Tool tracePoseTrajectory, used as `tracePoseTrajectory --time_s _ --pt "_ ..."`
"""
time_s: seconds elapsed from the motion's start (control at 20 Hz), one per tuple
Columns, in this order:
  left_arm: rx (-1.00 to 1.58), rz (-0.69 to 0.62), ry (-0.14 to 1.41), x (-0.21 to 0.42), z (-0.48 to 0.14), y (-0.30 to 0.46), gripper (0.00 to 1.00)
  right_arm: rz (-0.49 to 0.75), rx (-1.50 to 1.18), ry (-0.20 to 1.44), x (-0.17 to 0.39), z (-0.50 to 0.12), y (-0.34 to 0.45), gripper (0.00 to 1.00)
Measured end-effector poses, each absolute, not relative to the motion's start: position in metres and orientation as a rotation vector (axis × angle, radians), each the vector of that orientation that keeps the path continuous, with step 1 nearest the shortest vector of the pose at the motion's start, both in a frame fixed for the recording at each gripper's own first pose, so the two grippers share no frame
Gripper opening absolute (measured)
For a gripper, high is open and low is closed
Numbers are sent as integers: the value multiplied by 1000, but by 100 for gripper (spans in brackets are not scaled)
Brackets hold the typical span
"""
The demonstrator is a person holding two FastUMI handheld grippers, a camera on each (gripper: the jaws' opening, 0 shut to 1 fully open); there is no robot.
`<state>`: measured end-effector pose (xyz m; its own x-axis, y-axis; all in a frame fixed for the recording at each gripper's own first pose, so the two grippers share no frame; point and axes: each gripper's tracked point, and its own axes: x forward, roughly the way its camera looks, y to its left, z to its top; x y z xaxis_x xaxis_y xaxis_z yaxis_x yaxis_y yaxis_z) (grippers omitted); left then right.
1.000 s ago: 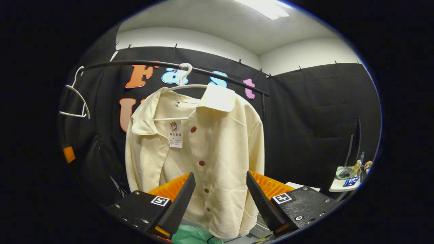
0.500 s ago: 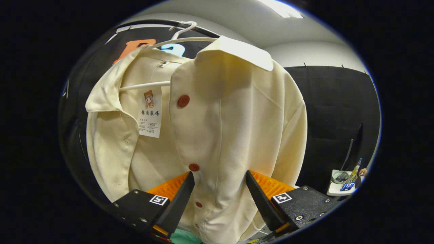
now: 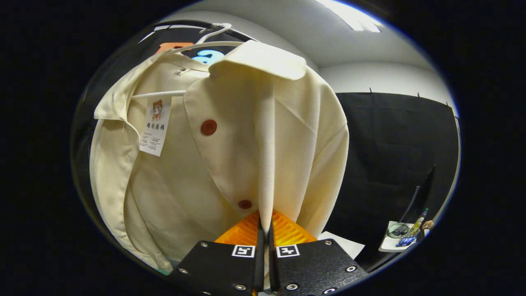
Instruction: Grasp the clothes on the hanger with both hands and then place them into the laundry hamper below.
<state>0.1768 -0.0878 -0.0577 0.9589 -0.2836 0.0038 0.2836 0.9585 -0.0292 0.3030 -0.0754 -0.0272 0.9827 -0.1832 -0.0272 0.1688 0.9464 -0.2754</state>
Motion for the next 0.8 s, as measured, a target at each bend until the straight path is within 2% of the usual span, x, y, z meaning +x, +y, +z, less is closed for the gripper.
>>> tracePoseTrajectory --time_s 0.1,0.15,0.2,0.35,0.4,0.45,0.7,0.75,0.8 --pt "-37 -291 0 196 -67 -98 96 -144 -255 38 287 -18 -79 1" --pt "-36 -294 6 205 -72 -103 93 -129 -255 35 278 -15 -80 0" --pt "-29 -295 15 216 -79 -108 96 -109 -250 33 268 -12 -77 0" --pt "12 -277 40 245 -99 -116 97 -81 -234 24 248 -1 -75 0" --pt "23 -266 33 251 -102 -118 100 -76 -230 22 244 3 -76 0" --pt "43 -251 13 257 -102 -119 97 -71 -224 20 240 6 -75 0" --pt "211 -122 -29 284 -108 -107 97 -43 -214 19 228 12 -73 0" --pt "235 -108 -34 285 -107 -102 94 -39 -218 16 228 12 -72 0" --pt "255 -101 -43 286 -106 -100 80 -32 -219 14 227 12 -71 0"
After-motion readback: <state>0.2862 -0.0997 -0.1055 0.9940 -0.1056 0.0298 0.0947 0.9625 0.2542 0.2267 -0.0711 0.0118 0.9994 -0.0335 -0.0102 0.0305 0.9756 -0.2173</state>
